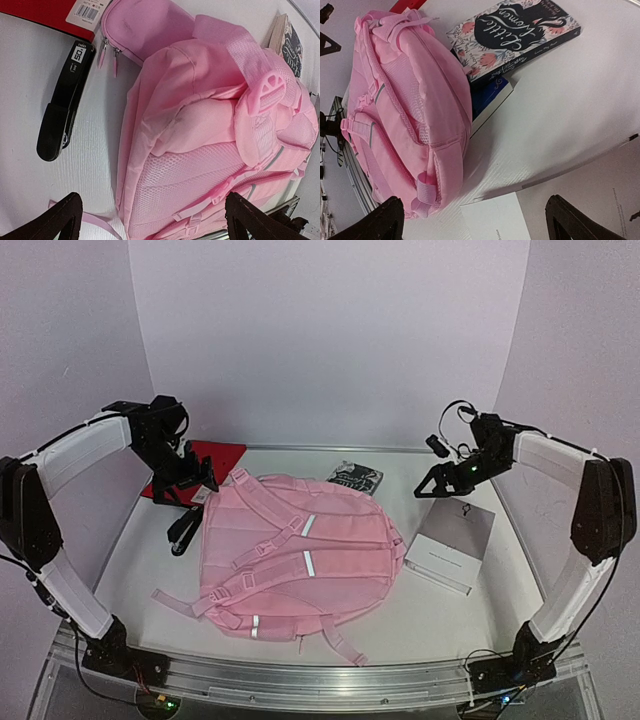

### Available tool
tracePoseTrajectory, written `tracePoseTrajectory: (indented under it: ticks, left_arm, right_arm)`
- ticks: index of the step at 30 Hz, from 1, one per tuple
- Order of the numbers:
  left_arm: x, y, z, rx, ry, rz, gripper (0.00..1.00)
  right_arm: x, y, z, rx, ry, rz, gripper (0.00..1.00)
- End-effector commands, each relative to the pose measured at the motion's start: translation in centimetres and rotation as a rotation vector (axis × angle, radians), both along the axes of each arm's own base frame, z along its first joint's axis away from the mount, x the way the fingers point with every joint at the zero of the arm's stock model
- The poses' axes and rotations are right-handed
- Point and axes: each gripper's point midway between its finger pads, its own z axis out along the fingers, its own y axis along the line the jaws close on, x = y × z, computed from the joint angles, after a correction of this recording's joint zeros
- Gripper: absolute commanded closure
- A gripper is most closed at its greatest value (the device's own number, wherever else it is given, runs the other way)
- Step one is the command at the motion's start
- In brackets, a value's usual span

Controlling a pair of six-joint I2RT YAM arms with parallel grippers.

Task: Pack the student bag
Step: Pick up the student bag at the center of the board.

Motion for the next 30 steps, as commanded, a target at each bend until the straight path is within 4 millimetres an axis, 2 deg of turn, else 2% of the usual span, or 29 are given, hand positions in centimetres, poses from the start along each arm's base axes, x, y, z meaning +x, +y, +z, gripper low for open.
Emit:
tracePoseTrajectory:
  ticks: [1,7,14,18,20,22,24,27,29,30]
  left_arm:
    - [-0.9,-1.0,1.1,-0.085,-0.024,-0.012,0.00]
    - [-2.6,-1.7,-1.7,-0.132,0.030,0.000,0.00]
    - [-3.3,-3.1,-5.0,-0.143,0.090,0.003,0.01]
    - [-3.2,-4.8,-7.3,-0.136,0.126,-0.038,0.12]
    - [-2.8,-6.0,-8.2,-0.147,0.132,-0.061,0.21]
    - [-2.4,-7.6,-8.9,-0.152,0.146,-0.096,0.37]
    - [-1.9,-9.3,-8.6,-0.139,0.130,-0.142,0.55]
    - [-1.2,-11.2,-7.1,-0.152,0.092,-0.169,0.75]
    - [-0.6,-11.9,-5.2,-0.174,0.053,-0.170,0.90]
    - [-0.2,-12.4,-3.5,-0.189,0.020,-0.175,0.98]
  right_arm:
    - [-1.7,2.9,-1.4,0.035,0.099,0.073,0.02]
    - [-2.9,6.2,-4.6,0.024,0.187,0.148,0.02]
    - [-3.3,8.8,-8.0,-0.007,0.232,0.164,0.02]
    - [-3.0,9.0,-9.6,-0.011,0.272,0.138,0.05]
    - [-3.0,8.8,-10.3,-0.027,0.280,0.133,0.18]
    - [-3.0,8.4,-10.3,-0.040,0.273,0.131,0.39]
    - [-2.8,8.2,-9.0,-0.013,0.256,0.126,0.61]
    - [-2.2,8.6,-5.9,0.037,0.206,0.127,0.98]
    - [-1.7,9.1,-3.4,0.080,0.175,0.125,1.00]
    - [-1.4,9.4,-1.7,0.103,0.152,0.127,1.00]
